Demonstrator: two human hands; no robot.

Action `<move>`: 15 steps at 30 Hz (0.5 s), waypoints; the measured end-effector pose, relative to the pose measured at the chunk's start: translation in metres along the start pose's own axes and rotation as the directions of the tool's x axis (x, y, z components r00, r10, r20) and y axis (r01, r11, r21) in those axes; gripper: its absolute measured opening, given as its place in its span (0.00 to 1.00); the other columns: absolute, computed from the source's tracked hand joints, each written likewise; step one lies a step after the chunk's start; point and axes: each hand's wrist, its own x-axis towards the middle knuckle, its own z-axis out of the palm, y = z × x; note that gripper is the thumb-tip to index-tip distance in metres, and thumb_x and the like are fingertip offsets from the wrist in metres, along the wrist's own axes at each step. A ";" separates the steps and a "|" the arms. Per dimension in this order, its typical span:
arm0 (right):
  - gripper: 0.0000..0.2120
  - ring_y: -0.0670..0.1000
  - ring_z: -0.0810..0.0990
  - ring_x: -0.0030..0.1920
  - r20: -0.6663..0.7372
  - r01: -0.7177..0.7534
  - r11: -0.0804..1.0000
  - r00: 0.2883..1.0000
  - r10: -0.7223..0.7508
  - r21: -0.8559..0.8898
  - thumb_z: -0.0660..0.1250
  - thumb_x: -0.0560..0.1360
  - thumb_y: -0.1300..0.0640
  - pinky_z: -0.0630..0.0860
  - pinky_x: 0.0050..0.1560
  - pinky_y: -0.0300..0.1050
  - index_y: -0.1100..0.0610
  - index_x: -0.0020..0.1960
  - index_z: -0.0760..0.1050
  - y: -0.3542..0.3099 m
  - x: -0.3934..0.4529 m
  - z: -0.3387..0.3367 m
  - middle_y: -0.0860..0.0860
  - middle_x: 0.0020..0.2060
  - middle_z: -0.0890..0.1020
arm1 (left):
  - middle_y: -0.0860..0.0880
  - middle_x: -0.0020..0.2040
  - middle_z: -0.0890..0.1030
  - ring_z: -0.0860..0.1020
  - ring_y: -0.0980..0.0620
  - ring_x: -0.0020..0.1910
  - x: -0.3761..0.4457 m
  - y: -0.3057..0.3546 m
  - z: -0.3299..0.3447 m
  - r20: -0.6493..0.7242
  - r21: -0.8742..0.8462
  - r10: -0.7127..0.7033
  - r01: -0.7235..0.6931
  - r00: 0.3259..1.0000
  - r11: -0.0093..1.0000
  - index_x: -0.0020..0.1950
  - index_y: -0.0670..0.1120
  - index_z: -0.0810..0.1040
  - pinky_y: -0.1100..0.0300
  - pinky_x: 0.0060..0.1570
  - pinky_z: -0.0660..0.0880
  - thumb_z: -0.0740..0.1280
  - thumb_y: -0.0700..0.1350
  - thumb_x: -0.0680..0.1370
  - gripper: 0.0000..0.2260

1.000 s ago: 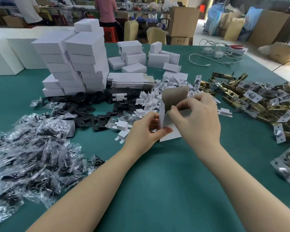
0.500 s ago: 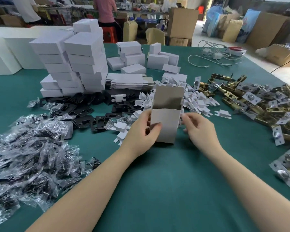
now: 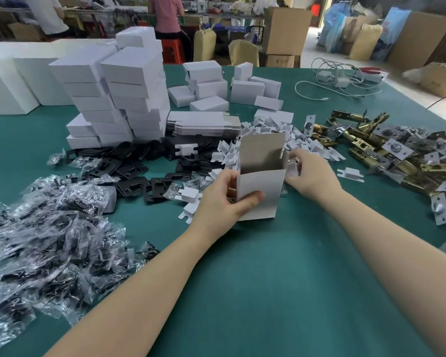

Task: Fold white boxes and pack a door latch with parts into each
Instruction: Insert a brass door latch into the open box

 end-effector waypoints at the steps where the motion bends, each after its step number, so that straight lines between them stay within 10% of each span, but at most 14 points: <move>1: 0.17 0.60 0.76 0.56 -0.031 0.028 0.994 0.999 -0.032 -0.106 0.64 0.77 0.60 0.73 0.48 0.49 0.52 0.65 0.72 0.004 -0.003 -0.002 0.57 0.57 0.78 | 0.61 0.42 0.82 0.78 0.61 0.38 0.000 0.000 0.000 -0.001 0.001 -0.003 0.003 1.000 1.000 0.49 0.60 0.73 0.68 0.35 0.73 0.73 0.61 0.65 0.17; 4: 0.21 0.61 0.75 0.52 -0.016 0.148 0.922 0.986 -0.165 -0.359 0.62 0.77 0.66 0.69 0.40 0.48 0.50 0.66 0.73 0.014 -0.020 -0.003 0.56 0.54 0.73 | 0.62 0.43 0.82 0.79 0.62 0.40 0.001 0.000 0.000 -0.001 0.008 -0.014 0.014 1.000 1.000 0.49 0.60 0.73 0.69 0.37 0.73 0.73 0.62 0.64 0.18; 12: 0.13 0.57 0.78 0.58 0.102 0.180 0.963 0.981 -0.162 -0.202 0.65 0.80 0.56 0.72 0.55 0.46 0.53 0.62 0.81 0.022 -0.042 -0.007 0.57 0.56 0.82 | 0.63 0.45 0.82 0.80 0.62 0.43 -0.001 0.001 -0.001 -0.002 0.016 -0.005 0.005 1.000 1.000 0.49 0.62 0.73 0.69 0.39 0.75 0.72 0.64 0.65 0.17; 15: 0.14 0.53 0.80 0.49 -0.174 0.083 0.995 0.981 -0.090 -0.050 0.66 0.77 0.58 0.74 0.51 0.41 0.54 0.62 0.80 0.015 -0.041 -0.019 0.54 0.52 0.84 | 0.63 0.47 0.82 0.81 0.60 0.45 -0.001 0.001 -0.001 0.011 0.022 -0.002 0.002 1.000 1.000 0.51 0.64 0.74 0.66 0.42 0.77 0.71 0.64 0.66 0.17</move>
